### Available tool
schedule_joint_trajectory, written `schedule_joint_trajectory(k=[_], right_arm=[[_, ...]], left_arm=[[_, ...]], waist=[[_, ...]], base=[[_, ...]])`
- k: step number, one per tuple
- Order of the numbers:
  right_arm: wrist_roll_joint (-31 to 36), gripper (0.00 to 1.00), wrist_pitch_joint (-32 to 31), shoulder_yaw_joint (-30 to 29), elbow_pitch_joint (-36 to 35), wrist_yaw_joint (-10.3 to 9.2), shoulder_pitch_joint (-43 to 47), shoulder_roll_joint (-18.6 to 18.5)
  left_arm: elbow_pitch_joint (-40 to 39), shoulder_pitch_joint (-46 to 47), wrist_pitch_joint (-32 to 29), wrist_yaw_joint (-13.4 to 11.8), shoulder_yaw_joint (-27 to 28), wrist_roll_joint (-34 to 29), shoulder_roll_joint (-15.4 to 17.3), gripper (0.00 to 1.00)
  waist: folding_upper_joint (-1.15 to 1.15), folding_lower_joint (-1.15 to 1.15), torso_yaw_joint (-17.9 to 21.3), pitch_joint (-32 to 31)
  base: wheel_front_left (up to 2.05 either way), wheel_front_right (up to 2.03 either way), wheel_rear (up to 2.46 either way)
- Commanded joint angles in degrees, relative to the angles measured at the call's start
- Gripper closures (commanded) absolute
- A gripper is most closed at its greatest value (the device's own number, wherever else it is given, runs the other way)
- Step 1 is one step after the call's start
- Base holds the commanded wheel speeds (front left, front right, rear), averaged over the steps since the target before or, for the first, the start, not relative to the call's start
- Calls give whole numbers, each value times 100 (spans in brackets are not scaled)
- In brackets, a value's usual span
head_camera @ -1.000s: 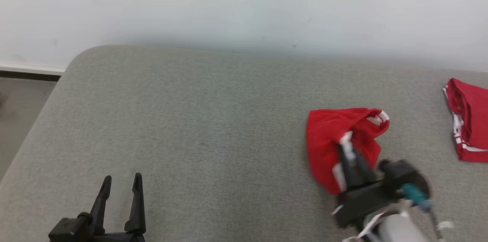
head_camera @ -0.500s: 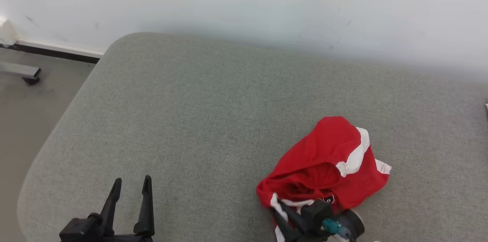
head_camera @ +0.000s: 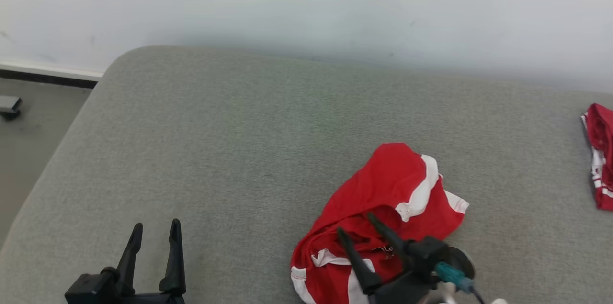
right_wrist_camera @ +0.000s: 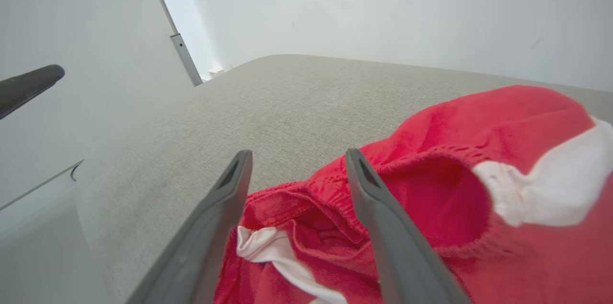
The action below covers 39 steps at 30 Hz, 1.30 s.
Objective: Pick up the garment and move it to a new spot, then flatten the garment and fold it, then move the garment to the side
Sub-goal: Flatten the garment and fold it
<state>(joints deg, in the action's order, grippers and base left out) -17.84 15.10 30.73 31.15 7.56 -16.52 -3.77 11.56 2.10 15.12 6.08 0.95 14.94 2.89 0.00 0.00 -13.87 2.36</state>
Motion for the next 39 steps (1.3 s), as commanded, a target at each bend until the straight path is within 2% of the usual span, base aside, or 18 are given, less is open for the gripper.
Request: schedule_joint_trajectory(k=[1,8,13,19,30,39], right_arm=[[70,0,5,-206,-212,-18,183,-120],[315,0,5,-1186,-1144,-18,850,-332],[483,0,5,-1912,-1690,-18,1384,-254],[648,0,4,-2412,-2129,-18,1881,-120],[774,0,5,-2425,-2171,-18,1942,-34],[831,0,4,-1948,-1797,-18,1419,-141]], left_arm=[[-36,-15,0,5,21,-36,-2,0],[-84,-74,1,34,162,-152,1,0],[-126,-136,1,55,241,-233,2,0],[-158,-157,1,79,293,-277,0,0],[-172,-153,1,77,256,-247,1,0],[-126,-27,1,69,152,-190,0,0]], waist=[[0,0,217,-67],[0,0,547,-152],[0,0,703,-198],[0,0,829,-206],[0,0,854,-176],[0,0,632,-115]], base=[[0,0,0],[0,0,0],[0,0,0],[0,0,0],[0,0,0],[0,0,0]])
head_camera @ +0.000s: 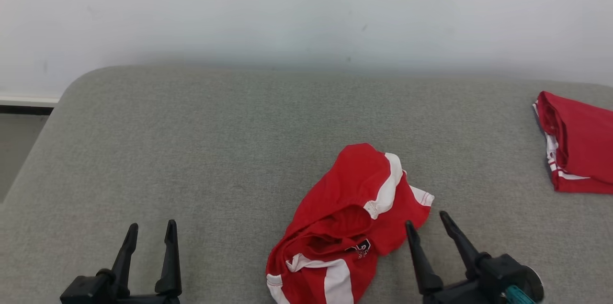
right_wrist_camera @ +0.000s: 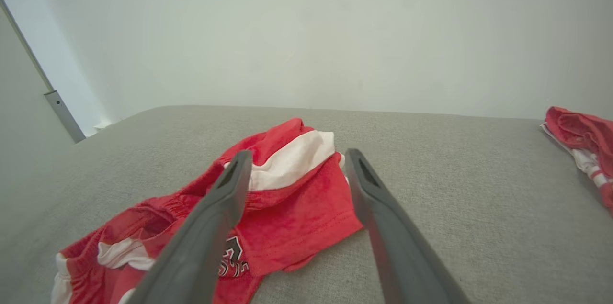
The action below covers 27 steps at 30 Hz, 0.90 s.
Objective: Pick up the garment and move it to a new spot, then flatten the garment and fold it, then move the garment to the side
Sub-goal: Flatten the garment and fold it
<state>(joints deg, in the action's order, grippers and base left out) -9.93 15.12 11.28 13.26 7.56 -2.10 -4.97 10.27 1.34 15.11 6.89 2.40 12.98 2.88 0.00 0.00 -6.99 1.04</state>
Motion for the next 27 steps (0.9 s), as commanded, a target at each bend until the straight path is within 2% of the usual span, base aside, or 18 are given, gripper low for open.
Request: schedule_joint_trajectory(k=[1,8,13,15,16,19,27], right_arm=[[49,0,2,77,94,-18,-118,-23],[195,0,2,447,996,-18,-742,22],[333,2,2,501,1811,-18,-1117,68],[353,89,3,490,2068,-18,-1306,88],[397,100,3,491,2232,-18,-1359,92],[463,100,3,419,2411,-18,-1605,116],[524,100,3,458,2339,-18,-2497,160]], left_arm=[[7,55,2,-17,-8,16,2,0],[14,82,1,-32,-72,62,1,0],[18,80,2,-43,-116,80,1,0],[16,87,2,-42,-112,89,0,0],[14,90,2,-43,-109,90,1,0],[21,107,2,-55,-122,105,0,0],[67,230,2,-59,-276,176,1,0]], waist=[[0,0,-104,27],[0,0,-438,129],[0,0,-630,192],[0,0,-663,211],[0,0,-673,220],[0,0,-696,237],[0,0,-841,263]], base=[[0,0,0],[0,0,0],[0,0,0],[0,0,0],[0,0,0],[0,0,0],[0,0,0]])
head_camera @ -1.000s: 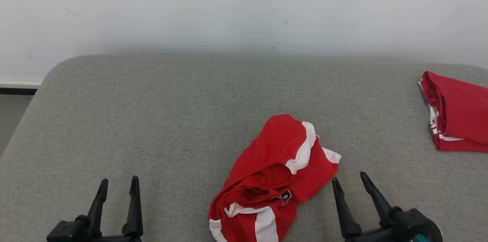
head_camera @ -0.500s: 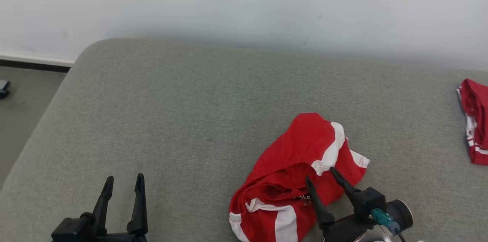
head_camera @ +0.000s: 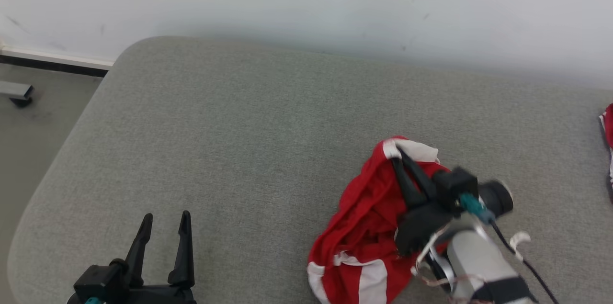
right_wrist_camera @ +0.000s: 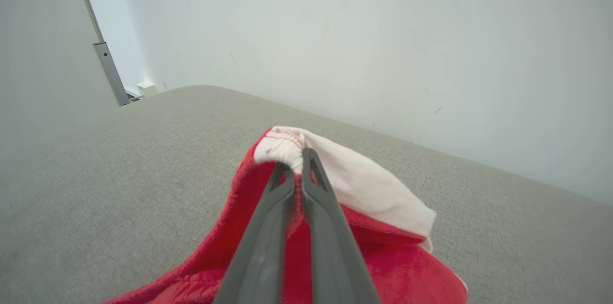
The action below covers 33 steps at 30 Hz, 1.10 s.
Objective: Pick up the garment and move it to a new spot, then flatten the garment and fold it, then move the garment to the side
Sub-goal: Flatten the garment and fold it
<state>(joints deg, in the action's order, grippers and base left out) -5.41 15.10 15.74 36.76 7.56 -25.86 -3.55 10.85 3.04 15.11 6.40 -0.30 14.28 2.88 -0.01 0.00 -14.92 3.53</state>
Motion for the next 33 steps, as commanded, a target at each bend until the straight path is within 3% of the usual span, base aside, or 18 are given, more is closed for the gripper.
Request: schedule_joint_trajectory(k=[1,13,14,15,23,33], right_arm=[[76,100,6,54,12,-18,-279,22],[-209,100,5,670,1176,-18,-1895,70],[-280,75,4,787,1357,-18,-1909,69],[-369,1,-44,906,1566,-18,-1921,65],[-998,0,5,1340,1979,-18,-1750,59],[-788,0,5,418,351,-18,-757,-139]], left_arm=[[17,82,2,-15,-31,62,1,0],[109,277,2,-40,-310,249,2,0],[120,277,2,-50,-332,263,0,0],[132,280,2,-63,-345,278,1,0],[127,173,2,-85,-256,193,0,0],[42,90,1,-36,-47,24,2,0]], waist=[[1,0,-79,25],[1,0,-542,234],[1,0,-570,240],[1,0,-585,237],[1,0,-347,134],[1,0,255,-63]], base=[[0,0,0],[0,0,0],[0,0,0],[0,0,0],[0,0,0],[0,0,0]])
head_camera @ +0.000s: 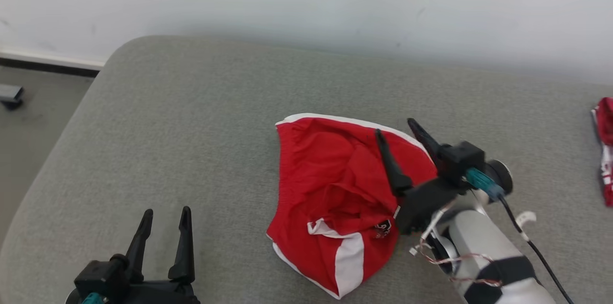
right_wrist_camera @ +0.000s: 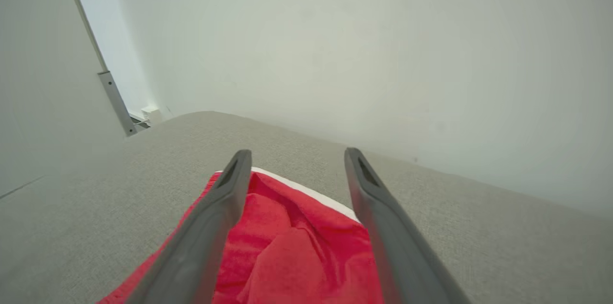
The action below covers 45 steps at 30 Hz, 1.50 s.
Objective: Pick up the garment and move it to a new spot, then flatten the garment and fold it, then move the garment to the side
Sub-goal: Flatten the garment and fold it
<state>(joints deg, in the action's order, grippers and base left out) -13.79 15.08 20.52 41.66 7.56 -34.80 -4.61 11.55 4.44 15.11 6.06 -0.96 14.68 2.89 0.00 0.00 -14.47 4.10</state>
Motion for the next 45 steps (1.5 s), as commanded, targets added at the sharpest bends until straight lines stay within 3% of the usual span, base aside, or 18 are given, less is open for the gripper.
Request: schedule_joint_trajectory(k=[1,12,20,24,31,36,45], right_arm=[[89,0,7,-176,-355,-18,304,-70],[280,0,7,-1132,-2487,-18,2294,-348],[357,0,6,-1673,-3408,-18,3460,-177],[428,0,7,-1671,-3671,-18,3826,-80],[489,0,7,-1387,-3672,-18,3737,-122],[496,0,6,-786,-3469,-18,3360,-262],[413,0,-2,558,-2203,-18,2289,-332]], left_arm=[[-36,-64,2,3,35,-34,2,0],[-149,-258,1,31,336,-162,-1,0],[-189,-322,2,56,396,-233,2,0],[-233,-370,2,73,449,-287,1,0],[-241,-303,2,84,422,-359,2,0],[-238,-234,2,96,384,-366,1,0],[-174,-171,2,84,246,-253,1,0]], waist=[[0,0,256,-137],[0,0,695,-258],[0,0,806,-309],[0,0,873,-328],[0,0,844,-309],[0,0,708,-258],[0,0,243,-161]], base=[[0,0,0],[0,0,0],[0,0,0],[0,0,0],[0,0,0],[0,0,0],[0,0,0]])
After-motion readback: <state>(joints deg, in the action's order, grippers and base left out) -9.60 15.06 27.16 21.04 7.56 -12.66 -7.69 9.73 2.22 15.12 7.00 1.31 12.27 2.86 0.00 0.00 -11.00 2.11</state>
